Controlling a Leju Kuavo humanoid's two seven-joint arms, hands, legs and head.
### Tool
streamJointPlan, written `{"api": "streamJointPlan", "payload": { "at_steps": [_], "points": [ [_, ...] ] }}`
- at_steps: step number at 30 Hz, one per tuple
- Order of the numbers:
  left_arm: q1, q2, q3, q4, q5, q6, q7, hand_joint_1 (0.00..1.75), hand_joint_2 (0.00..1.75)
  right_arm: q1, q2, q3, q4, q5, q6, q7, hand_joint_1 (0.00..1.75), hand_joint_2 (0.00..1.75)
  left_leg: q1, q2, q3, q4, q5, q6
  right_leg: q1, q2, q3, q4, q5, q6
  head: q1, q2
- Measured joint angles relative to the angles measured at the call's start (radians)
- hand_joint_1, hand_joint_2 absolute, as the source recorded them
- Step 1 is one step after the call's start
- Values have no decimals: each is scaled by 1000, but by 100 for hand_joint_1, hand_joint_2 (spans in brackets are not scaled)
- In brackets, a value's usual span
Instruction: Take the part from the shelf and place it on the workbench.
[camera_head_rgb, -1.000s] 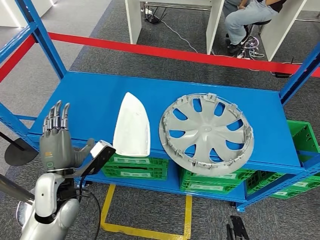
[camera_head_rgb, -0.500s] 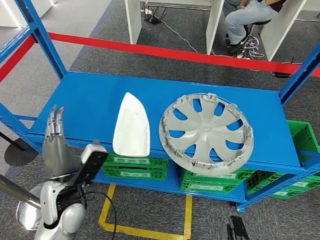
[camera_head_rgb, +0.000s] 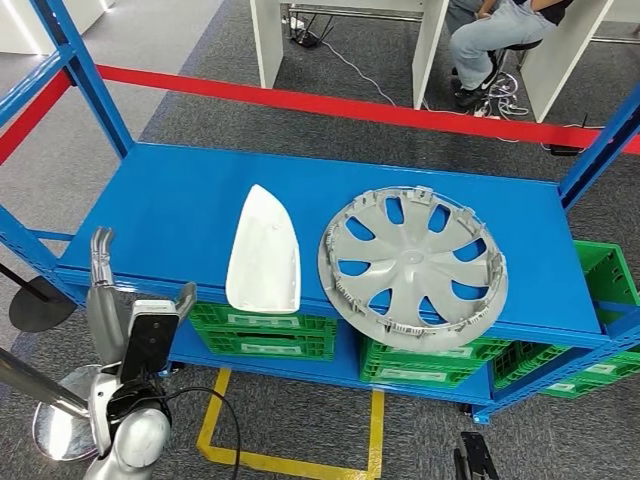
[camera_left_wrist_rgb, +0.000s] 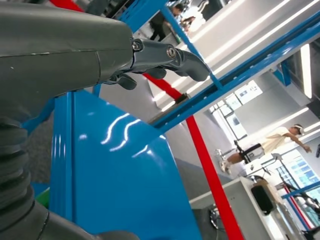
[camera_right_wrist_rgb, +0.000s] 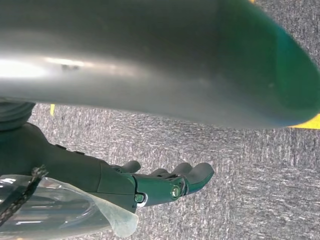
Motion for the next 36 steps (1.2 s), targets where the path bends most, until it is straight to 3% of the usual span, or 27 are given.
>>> {"api": "streamJointPlan", "payload": {
  "at_steps": [4,15,26,36],
  "points": [
    [1,-2,3,12,30,2,-15,0,175,0,0,0,0,0,0,-1,0,0,0,0,0,0,0,0,0,0,0,0,0,0,0,0],
    [14,-3,17,56,302,-29,-116,0,175,0,0,0,0,3,-14,-3,0,0,0,0,0,0,0,0,0,0,0,0,0,0,0,0],
    [13,-4,21,123,326,-72,-113,0,175,-6,0,0,0,11,-8,0,0,0,0,0,0,0,0,0,0,0,0,0,0,0,0,0],
    [-30,-3,-2,223,210,-102,-77,0,175,-30,14,0,0,15,-33,38,0,0,0,0,0,0,0,0,0,0,0,0,0,0,0,0]
  ]
}}
